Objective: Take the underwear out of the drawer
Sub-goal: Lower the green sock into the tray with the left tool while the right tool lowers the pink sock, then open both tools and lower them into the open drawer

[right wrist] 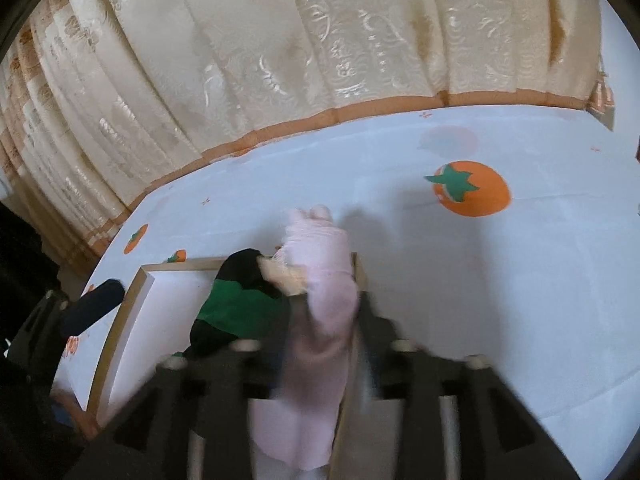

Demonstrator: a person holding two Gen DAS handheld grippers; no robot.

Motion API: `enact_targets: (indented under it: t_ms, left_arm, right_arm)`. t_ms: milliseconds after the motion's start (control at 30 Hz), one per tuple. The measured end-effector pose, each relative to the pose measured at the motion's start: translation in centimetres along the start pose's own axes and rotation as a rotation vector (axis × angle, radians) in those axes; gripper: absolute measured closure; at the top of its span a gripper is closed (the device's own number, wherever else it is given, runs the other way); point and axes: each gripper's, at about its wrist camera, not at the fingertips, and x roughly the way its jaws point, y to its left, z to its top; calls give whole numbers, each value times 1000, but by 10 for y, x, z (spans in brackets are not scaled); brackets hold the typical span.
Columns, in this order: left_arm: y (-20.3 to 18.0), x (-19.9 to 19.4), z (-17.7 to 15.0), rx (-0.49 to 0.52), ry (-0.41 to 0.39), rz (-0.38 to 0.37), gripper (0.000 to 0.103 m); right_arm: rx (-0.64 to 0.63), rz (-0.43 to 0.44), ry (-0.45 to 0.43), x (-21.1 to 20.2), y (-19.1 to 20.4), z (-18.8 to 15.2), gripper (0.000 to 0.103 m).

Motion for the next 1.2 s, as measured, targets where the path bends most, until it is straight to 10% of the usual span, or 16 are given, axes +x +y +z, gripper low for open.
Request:
enact_targets:
  t_ms: [500,1200]
  left_arm:
    - [36,-84,-27,-125,-91,-19,18]
    - [23,-146,-133,-110,18,-40,17]
  right_arm:
    - [-57,39,-69,-65,35,-35,34]
    - [-284,89,84,-122,94,-188,33]
